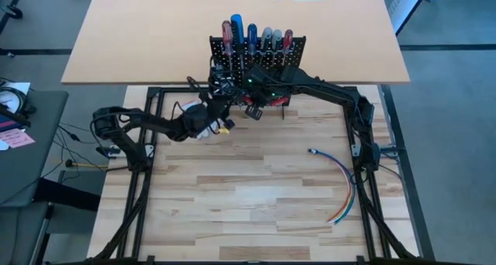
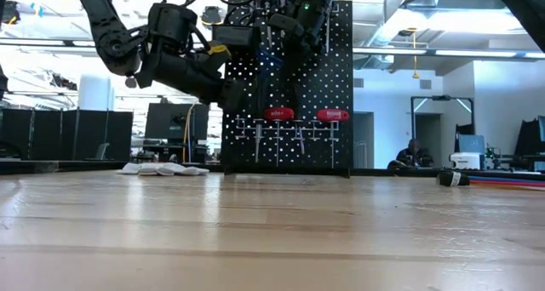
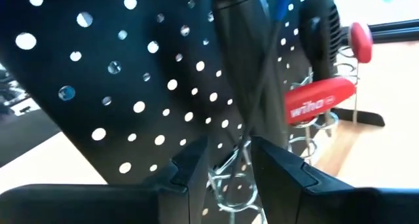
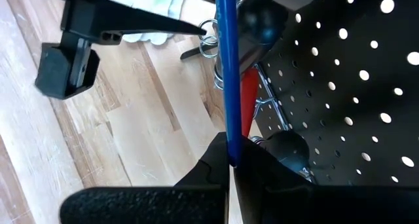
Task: Hang tools onto peg board
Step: Hang the blue pick tool on the peg board
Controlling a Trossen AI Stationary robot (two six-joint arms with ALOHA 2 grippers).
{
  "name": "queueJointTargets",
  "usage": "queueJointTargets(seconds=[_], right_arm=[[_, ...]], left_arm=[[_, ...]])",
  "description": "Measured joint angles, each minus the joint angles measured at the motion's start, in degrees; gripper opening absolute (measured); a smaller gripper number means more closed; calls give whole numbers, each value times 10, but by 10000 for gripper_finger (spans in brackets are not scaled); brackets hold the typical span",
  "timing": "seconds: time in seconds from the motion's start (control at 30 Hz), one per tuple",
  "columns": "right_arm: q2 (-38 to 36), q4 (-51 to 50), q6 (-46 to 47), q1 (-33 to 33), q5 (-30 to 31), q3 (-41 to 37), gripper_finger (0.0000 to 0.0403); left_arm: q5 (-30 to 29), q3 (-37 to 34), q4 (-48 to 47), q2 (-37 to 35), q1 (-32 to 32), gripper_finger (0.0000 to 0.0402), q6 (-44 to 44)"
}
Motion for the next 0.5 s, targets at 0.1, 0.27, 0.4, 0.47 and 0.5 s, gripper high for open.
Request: queueJointTargets(seconds=[0.1, 0.27, 0.4, 0.47, 0.5], right_arm=[[0, 0, 0, 0, 0, 0, 13], [0, 0, 0, 1, 0, 0, 13], [0, 0, 0, 1, -5, 0, 13], [0, 0, 0, 1, -5, 0, 13], [0, 1, 0, 2, -5, 0, 13]], left_arm=[[27, 0, -1, 0, 11, 108, 2], [73, 0, -2, 0, 22, 96, 6], [107, 3, -17, 0, 25, 93, 13], [108, 10, -25, 0, 25, 93, 13], [109, 13, -27, 0, 26, 93, 13]])
